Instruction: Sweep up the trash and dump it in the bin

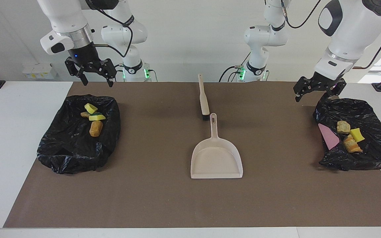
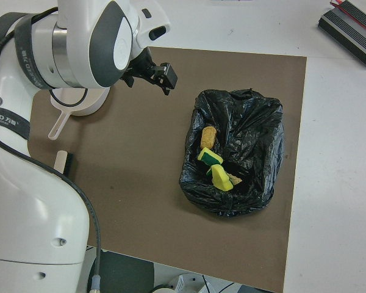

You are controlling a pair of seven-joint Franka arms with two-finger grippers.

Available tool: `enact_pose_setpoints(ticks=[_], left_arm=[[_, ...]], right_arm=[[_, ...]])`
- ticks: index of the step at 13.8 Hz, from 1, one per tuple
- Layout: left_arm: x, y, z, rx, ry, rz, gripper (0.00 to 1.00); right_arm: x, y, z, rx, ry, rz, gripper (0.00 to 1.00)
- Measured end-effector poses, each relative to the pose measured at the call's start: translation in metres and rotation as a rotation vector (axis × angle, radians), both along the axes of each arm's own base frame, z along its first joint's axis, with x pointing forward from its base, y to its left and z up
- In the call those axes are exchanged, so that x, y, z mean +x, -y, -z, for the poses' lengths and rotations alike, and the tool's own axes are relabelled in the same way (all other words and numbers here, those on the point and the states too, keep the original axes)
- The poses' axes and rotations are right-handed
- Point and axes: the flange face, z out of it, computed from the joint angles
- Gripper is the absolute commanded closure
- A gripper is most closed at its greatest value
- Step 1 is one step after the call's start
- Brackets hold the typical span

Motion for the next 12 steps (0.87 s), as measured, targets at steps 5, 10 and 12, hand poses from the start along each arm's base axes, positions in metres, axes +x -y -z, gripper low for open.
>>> enact_pose_setpoints(ticks=[5,10,12], left_arm=[[-0.0004,0.0013,0.0004,0.0,-0.004,0.003,0.0],[-0.0018,0.0009,0.0015,0.001,-0.017,0.003,0.0],[-0.0019,0.0009,0.0015,0.001,-0.018,0.003,0.0]], right_arm=[[0.0,0.0,0.0,0.0,0.0,0.0,0.0],[0.0,0.0,0.0,0.0,0.0,0.0,0.0],[0.0,0.0,0.0,0.0,0.0,0.0,0.0]])
